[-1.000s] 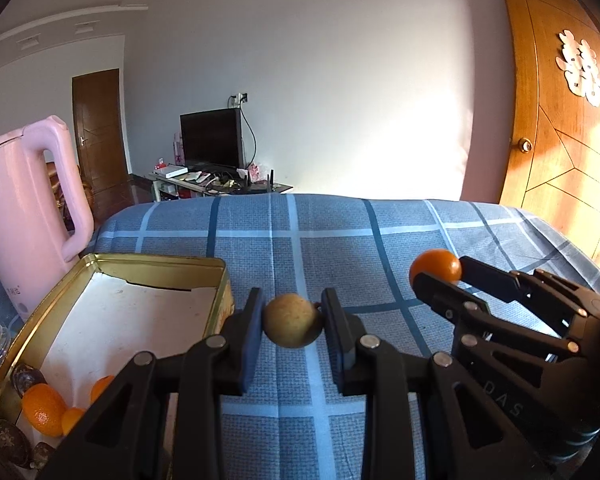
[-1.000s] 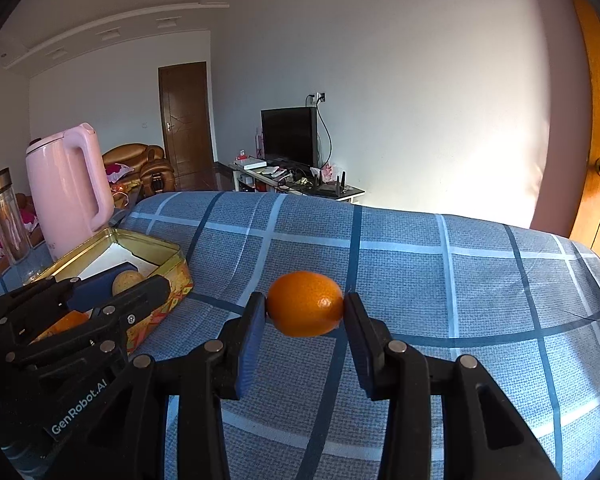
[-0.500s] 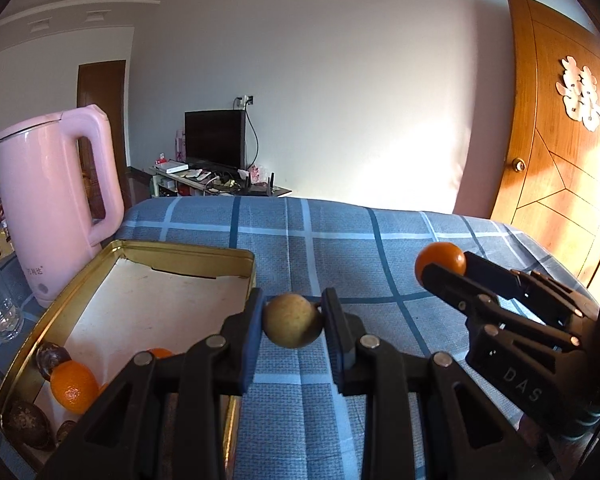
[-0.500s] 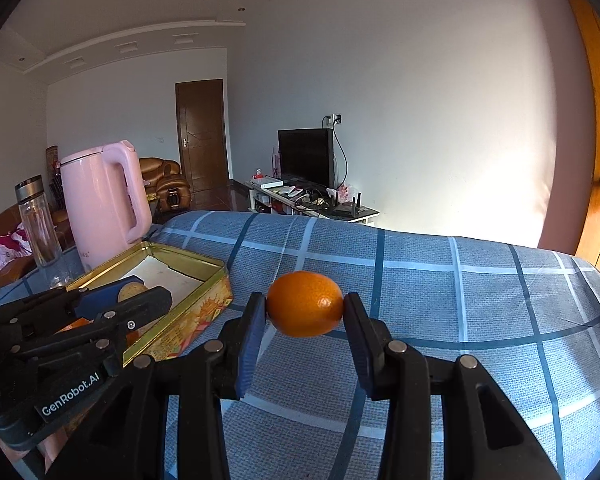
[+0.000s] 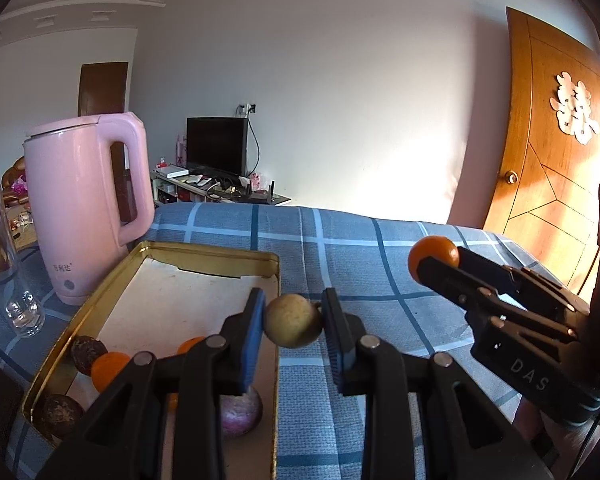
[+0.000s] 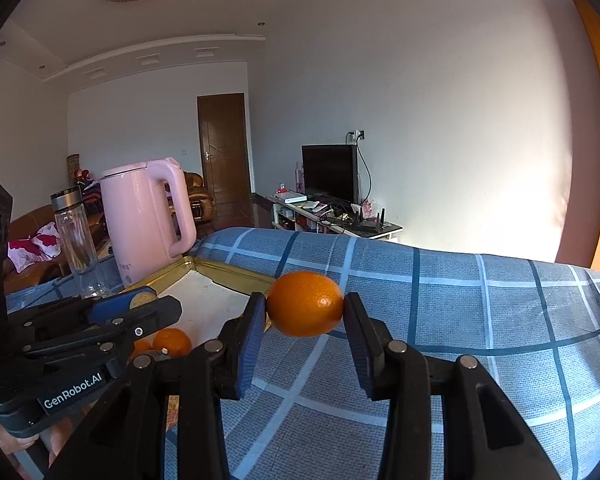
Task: Organize fruits
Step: 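Lower and release the orange into the tray while the left tool releases the yellow fruit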
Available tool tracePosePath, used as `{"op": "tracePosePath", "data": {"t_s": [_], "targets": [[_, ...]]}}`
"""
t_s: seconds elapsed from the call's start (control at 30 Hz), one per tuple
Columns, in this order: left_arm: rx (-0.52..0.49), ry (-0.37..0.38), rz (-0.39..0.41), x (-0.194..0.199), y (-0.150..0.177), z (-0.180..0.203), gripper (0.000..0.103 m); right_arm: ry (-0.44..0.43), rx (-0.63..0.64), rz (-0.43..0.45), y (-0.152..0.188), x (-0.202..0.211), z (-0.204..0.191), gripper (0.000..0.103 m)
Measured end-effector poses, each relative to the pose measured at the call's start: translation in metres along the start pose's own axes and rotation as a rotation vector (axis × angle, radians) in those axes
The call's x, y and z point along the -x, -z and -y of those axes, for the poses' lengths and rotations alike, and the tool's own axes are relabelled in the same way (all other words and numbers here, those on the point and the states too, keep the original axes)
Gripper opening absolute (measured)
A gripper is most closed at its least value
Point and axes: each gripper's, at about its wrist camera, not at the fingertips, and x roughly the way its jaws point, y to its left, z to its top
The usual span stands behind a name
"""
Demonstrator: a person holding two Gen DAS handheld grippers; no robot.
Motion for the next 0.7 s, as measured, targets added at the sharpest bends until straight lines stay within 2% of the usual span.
{"op": "tracePosePath", "data": {"t_s": [0.3, 0.7], "targets": [[0.010, -0.016, 0.012, 0.015, 0.001, -0.020, 0.030, -0.047, 0.017, 0.012, 0.000, 0.001, -0.020, 0.042], [-0.018, -0.088, 0.018, 0.024, 0.007, -0.037, 0.030, -0.101, 0.042, 0.001, 0.003, -0.005, -0.049, 0.042]]}}
